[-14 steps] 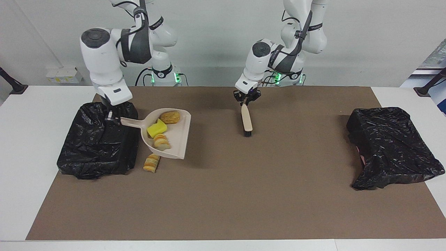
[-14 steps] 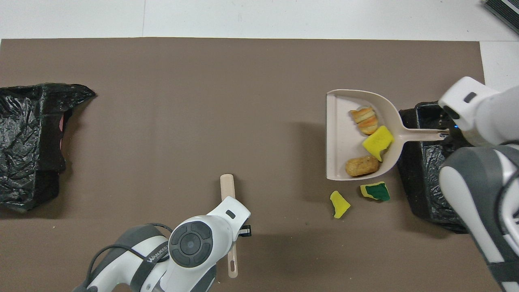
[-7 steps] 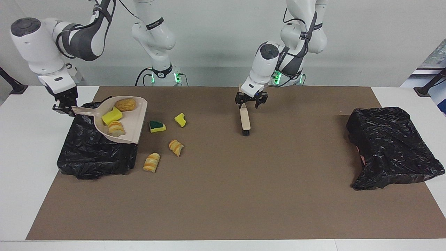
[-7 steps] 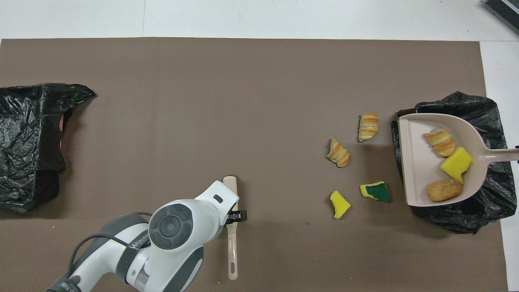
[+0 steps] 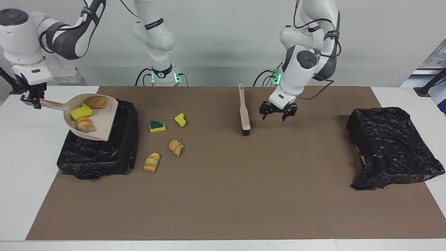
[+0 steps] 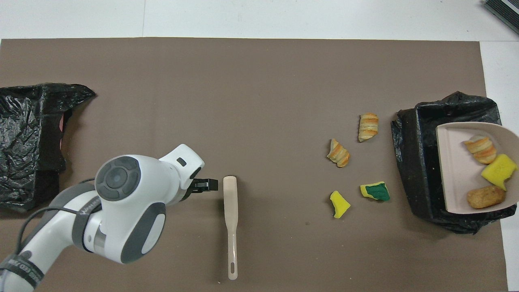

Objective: Sweep and dump trash in bin
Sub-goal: 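Tip the dustpan into the trash bag with the right gripper while the left gripper withdraws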

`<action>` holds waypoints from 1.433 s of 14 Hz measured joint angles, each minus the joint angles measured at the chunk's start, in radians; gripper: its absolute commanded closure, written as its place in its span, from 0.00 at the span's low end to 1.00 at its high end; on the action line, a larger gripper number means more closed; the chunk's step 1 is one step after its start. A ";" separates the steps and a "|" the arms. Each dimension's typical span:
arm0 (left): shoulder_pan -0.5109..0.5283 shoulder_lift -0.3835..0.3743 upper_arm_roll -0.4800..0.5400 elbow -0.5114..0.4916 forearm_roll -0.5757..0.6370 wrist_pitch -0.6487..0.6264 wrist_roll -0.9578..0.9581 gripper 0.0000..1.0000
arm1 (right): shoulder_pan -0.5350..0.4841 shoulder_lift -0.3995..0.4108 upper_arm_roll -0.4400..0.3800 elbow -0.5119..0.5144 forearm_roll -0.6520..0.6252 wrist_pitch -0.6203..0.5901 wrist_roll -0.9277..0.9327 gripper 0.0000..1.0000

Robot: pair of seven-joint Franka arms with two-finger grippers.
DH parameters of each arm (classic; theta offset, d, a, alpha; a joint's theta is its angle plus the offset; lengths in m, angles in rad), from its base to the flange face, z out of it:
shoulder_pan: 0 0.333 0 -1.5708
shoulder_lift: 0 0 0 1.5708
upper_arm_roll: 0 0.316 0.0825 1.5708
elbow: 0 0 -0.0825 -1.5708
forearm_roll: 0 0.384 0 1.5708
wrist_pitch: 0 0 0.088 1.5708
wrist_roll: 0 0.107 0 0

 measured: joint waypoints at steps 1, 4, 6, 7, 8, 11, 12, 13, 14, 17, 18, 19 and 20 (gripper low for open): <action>0.037 0.007 0.000 0.034 0.001 -0.026 0.048 0.00 | 0.007 -0.001 0.003 -0.002 -0.046 0.000 0.026 1.00; 0.148 0.013 0.000 0.117 0.004 -0.087 0.179 0.00 | 0.082 -0.027 0.006 -0.053 -0.235 -0.004 0.233 1.00; 0.210 0.024 0.002 0.192 0.008 -0.172 0.250 0.00 | 0.154 -0.069 0.008 -0.114 -0.359 -0.046 0.407 1.00; 0.234 0.032 0.002 0.237 0.026 -0.222 0.268 0.00 | 0.201 -0.089 0.010 -0.135 -0.407 -0.102 0.478 1.00; 0.252 0.038 0.002 0.278 0.050 -0.264 0.277 0.00 | 0.245 -0.104 0.011 -0.145 -0.435 -0.158 0.527 1.00; 0.270 0.041 0.000 0.393 0.105 -0.393 0.284 0.00 | 0.298 -0.129 0.015 -0.150 -0.489 -0.247 0.575 1.00; 0.282 0.041 0.000 0.427 0.115 -0.431 0.296 0.00 | 0.297 -0.133 0.013 -0.149 -0.513 -0.260 0.576 1.00; 0.303 0.040 0.001 0.456 0.117 -0.462 0.312 0.00 | 0.296 -0.139 0.009 -0.146 -0.532 -0.267 0.576 1.00; 0.329 0.038 0.002 0.473 0.117 -0.485 0.322 0.00 | 0.296 -0.147 0.006 -0.141 -0.544 -0.273 0.575 1.00; 0.380 0.028 0.007 0.496 0.116 -0.521 0.327 0.00 | 0.295 -0.180 0.005 -0.099 -0.550 -0.322 0.527 1.00; 0.382 0.027 0.007 0.506 0.116 -0.523 0.324 0.00 | 0.295 -0.187 0.007 -0.077 -0.550 -0.346 0.513 1.00; 0.381 0.027 0.003 0.518 0.117 -0.528 0.322 0.00 | 0.296 -0.189 0.009 -0.061 -0.550 -0.362 0.508 1.00; 0.381 0.026 -0.001 0.528 0.117 -0.535 0.322 0.00 | 0.297 -0.188 0.013 -0.054 -0.548 -0.369 0.510 1.00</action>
